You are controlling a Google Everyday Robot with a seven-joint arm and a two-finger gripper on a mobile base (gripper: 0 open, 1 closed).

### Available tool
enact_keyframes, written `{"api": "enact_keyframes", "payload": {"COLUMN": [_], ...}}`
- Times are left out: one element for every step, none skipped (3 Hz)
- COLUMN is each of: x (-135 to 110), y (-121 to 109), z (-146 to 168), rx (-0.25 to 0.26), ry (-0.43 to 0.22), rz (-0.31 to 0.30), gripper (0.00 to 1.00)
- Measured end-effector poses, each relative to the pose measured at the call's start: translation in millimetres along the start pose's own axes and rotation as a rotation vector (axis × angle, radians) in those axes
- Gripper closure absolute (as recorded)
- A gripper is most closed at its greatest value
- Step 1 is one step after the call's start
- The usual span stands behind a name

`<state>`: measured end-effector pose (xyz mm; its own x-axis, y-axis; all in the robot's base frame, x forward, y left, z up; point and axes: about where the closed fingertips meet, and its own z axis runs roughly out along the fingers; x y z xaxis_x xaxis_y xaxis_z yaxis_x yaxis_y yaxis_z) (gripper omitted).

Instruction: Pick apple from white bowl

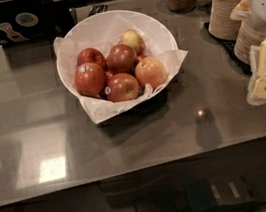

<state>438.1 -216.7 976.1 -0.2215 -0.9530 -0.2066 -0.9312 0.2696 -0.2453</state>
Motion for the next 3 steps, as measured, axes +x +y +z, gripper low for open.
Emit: {"api": "enact_keyframes", "payload": {"x": [-0.1, -10.1, -45.2], "y": [-0.1, -4.7, -19.0], "z": [0.0, -0.9, 7.7], "rx": [0.0, 0.021, 0.015], "ry": [0.0, -0.021, -0.096], "rz": [0.0, -0.022, -0.094], "gripper": [0.0, 0.0, 0.0]}}
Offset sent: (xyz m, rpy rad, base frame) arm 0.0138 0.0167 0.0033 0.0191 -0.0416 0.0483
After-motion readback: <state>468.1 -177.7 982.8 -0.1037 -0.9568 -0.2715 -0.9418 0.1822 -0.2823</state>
